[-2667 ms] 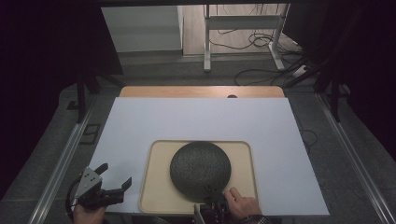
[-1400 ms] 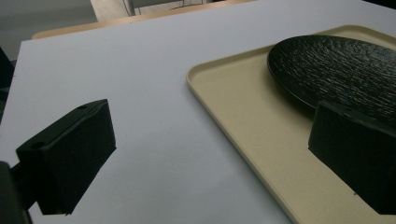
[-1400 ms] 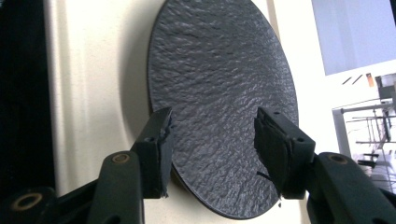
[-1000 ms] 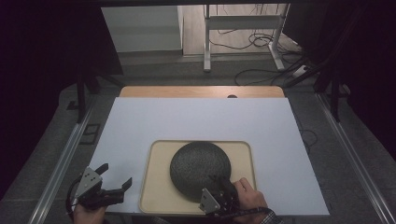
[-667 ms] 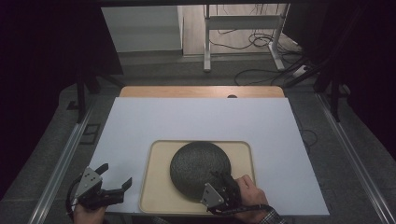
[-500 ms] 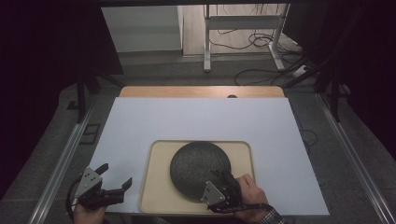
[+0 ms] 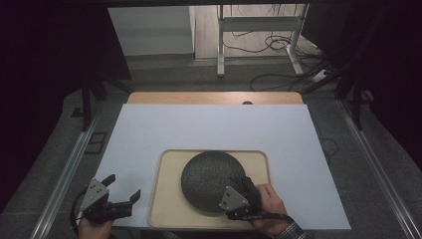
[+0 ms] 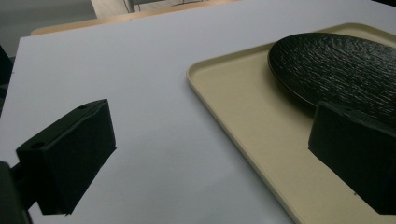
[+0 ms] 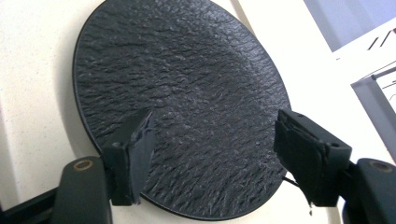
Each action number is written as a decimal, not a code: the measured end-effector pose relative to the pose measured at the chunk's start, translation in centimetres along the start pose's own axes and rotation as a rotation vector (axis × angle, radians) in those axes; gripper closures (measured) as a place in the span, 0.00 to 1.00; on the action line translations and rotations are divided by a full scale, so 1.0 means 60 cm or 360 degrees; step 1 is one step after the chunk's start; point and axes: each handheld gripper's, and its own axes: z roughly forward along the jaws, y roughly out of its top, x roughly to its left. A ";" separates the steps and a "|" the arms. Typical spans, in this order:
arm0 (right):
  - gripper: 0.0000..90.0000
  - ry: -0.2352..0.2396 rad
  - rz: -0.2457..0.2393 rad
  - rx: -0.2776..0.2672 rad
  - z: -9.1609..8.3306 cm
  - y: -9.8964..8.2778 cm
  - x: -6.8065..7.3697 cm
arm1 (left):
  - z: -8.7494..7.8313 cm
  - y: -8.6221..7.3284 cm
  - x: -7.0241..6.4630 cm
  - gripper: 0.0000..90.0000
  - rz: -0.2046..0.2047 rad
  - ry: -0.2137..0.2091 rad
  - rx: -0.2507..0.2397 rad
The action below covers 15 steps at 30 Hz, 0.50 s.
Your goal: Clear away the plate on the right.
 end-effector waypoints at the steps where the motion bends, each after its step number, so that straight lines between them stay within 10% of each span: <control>1: 0.30 -0.0001 0.0011 -0.0003 0.000 -0.001 -0.002 | 0.000 0.000 0.000 0.00 0.0001 0.0000 0.0000; 15: 0.18 0.0031 0.0226 -0.0017 -0.002 -0.016 -0.030 | 0.000 0.000 0.000 0.00 0.0003 0.0001 0.0006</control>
